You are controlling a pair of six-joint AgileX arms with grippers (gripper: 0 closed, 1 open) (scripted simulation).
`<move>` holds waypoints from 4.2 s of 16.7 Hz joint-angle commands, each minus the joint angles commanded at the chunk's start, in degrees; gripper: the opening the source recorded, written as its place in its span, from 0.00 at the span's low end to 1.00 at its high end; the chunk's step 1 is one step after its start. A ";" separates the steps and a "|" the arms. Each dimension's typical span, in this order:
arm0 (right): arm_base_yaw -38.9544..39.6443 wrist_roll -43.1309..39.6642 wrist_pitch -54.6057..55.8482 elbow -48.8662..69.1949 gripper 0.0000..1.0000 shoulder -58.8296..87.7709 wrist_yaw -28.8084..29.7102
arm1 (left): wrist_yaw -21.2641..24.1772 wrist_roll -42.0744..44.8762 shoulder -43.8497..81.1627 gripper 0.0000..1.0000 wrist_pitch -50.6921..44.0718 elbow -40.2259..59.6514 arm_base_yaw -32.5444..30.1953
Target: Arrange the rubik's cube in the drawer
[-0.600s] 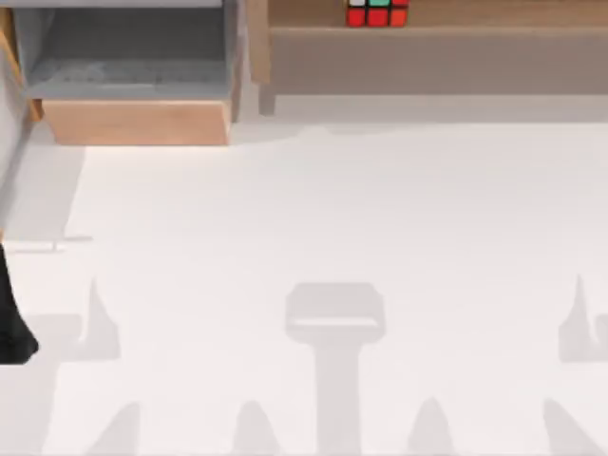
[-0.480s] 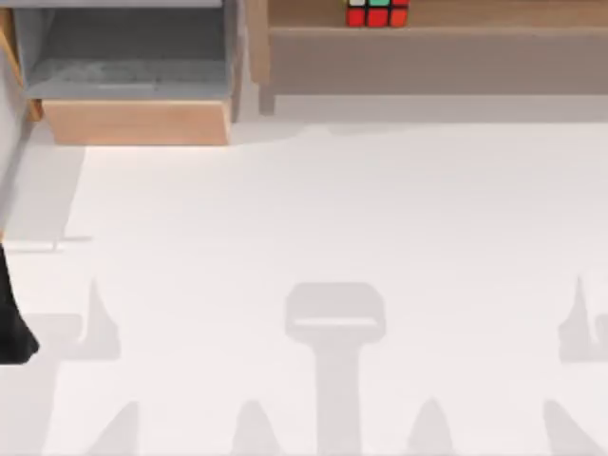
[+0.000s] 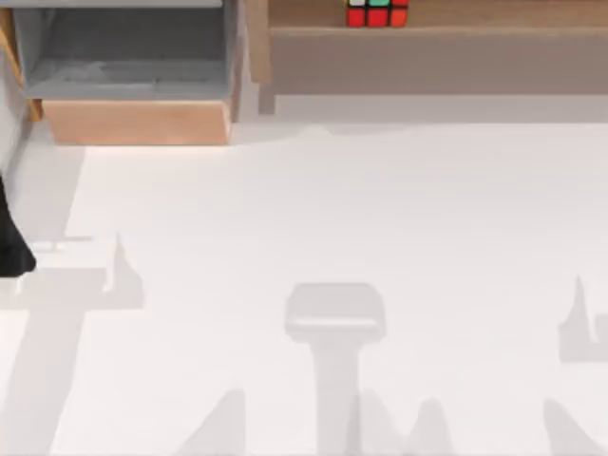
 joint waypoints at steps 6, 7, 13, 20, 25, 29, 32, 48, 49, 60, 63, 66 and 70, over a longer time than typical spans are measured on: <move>0.00 0.00 0.00 0.00 1.00 0.00 0.00 | -10.56 -0.30 37.91 1.00 12.38 23.04 -12.75; 0.00 0.00 0.00 0.00 1.00 0.00 0.00 | -12.14 -0.35 44.45 1.00 14.53 27.07 -15.28; 0.00 0.00 0.00 0.00 1.00 0.00 0.00 | -24.11 -0.80 78.89 1.00 26.30 49.50 -26.60; 0.00 0.00 0.00 0.00 1.00 0.00 0.00 | -34.86 0.14 106.79 1.00 36.82 68.58 -34.73; 0.00 0.00 0.00 0.00 1.00 0.00 0.00 | -35.82 0.73 112.04 1.00 38.78 72.29 -37.46; 0.00 0.00 0.00 0.00 1.00 0.00 0.00 | -35.66 0.69 112.02 1.00 38.59 72.22 -37.18; 0.00 0.00 0.00 0.00 1.00 0.00 0.00 | -34.73 0.71 113.97 1.00 37.04 75.94 -36.41; 0.00 0.00 0.00 0.00 1.00 0.00 0.00 | -31.29 0.53 121.08 0.62 30.60 89.33 -33.03; 0.00 0.00 0.00 0.00 1.00 0.00 0.00 | -31.29 0.53 121.08 0.55 30.60 89.33 -33.03; 0.00 0.00 0.00 0.00 1.00 0.00 0.00 | -31.29 0.53 121.08 0.00 30.60 89.33 -33.03; 0.00 0.00 0.00 0.00 1.00 0.00 0.00 | -31.29 0.53 121.08 0.00 30.60 89.33 -33.03; 0.00 0.00 0.00 0.00 1.00 0.00 0.00 | -31.38 0.62 120.74 0.00 30.57 89.12 -33.33; 0.00 0.00 0.00 0.00 1.00 0.00 0.00 | -32.20 0.68 117.57 0.00 30.42 86.19 -34.12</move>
